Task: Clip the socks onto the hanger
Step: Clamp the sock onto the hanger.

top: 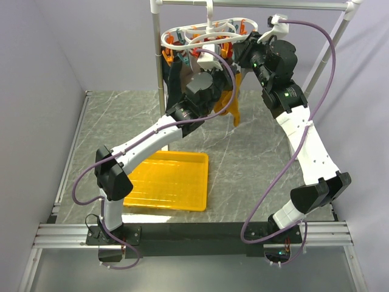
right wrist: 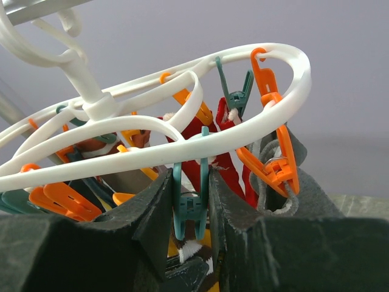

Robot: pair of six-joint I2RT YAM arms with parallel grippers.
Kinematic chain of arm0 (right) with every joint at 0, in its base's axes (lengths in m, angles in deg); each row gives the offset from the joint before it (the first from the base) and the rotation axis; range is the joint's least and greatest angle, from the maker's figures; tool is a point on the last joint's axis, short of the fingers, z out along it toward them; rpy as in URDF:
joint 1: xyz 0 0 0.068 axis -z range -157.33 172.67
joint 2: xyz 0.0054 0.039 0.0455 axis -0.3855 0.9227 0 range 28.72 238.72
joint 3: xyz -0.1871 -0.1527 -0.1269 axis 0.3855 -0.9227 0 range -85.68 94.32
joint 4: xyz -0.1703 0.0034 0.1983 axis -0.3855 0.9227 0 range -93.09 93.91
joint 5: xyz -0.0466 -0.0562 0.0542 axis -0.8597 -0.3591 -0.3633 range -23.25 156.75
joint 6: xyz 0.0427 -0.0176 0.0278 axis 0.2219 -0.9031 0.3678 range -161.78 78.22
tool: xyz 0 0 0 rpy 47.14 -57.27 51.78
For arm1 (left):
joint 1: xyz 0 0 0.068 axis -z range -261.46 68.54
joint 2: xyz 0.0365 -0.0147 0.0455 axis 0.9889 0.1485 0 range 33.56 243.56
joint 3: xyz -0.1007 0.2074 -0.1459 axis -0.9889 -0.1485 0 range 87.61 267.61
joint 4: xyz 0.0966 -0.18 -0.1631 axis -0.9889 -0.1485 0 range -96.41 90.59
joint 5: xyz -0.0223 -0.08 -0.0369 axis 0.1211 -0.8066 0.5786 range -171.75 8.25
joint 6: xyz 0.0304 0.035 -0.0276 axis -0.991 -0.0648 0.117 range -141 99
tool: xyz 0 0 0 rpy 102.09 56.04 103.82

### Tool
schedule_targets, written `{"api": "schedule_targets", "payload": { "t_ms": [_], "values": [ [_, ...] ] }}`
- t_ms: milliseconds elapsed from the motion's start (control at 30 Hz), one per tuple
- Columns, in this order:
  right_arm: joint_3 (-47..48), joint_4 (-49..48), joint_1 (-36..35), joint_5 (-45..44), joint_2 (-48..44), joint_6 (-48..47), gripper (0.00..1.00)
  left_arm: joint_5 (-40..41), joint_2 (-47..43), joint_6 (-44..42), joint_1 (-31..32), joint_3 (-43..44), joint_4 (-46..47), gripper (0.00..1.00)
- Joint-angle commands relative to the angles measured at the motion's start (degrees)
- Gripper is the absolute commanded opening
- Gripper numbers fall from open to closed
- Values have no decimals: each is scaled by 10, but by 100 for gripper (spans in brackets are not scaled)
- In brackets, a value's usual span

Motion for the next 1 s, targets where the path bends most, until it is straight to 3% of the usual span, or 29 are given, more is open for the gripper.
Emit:
{"api": "schedule_targets", "payload": {
  "t_ms": [0, 667, 967],
  "values": [
    [14, -18, 0, -9, -14, -6, 0, -21, 4, -5, 1, 17, 25, 1],
    [8, -18, -2, -7, -15, -16, 0, -21, 8, -18, 1, 22, 29, 1],
    [7, -15, -5, -19, -16, -38, 0, -24, 8, -62, 1, 36, 36, 1]
  ]
}}
